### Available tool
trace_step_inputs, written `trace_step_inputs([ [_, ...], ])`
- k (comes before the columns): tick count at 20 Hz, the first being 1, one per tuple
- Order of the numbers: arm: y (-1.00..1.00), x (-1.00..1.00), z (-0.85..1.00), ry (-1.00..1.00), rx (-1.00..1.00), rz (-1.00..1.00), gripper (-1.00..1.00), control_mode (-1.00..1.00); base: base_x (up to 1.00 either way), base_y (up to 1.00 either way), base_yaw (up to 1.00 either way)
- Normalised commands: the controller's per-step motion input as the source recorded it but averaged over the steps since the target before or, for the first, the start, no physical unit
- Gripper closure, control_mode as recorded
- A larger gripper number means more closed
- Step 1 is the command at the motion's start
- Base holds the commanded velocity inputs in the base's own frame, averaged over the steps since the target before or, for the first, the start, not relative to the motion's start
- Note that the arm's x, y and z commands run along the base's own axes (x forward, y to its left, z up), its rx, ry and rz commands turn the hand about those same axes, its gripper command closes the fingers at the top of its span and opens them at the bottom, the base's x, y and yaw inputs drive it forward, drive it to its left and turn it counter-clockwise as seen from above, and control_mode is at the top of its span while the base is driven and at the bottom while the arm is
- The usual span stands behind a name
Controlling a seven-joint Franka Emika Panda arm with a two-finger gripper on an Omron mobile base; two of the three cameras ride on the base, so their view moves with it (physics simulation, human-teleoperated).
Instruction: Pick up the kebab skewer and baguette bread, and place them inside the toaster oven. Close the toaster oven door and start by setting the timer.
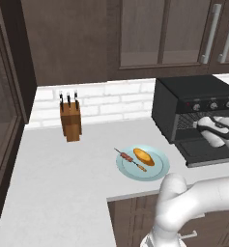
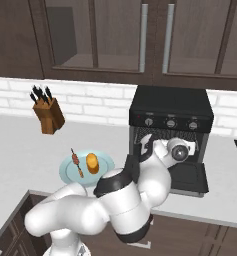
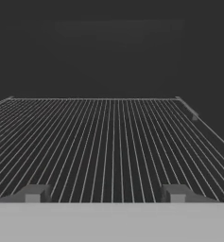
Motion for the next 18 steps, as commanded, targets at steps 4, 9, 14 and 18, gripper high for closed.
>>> trace_step_inputs([
  [4, 0.00, -0.05, -0.56, 0.02, 0.00, 0.00, -1.00, -1.00, 0.00, 0.00, 0.00],
  [9, -0.13, -0.56, -0.86, 0.00, 0.00, 0.00, -1.00, -1.00, 0.00, 0.00, 0.00],
  [14, -0.23, -0.88, -0.89, 0.01, 0.00, 0.00, -1.00, -1.00, 0.00, 0.00, 0.00],
  [18, -0.35, -1.00, -0.93, 0.13, 0.00, 0.00, -1.00, -1.00, 0.00, 0.00, 0.00],
])
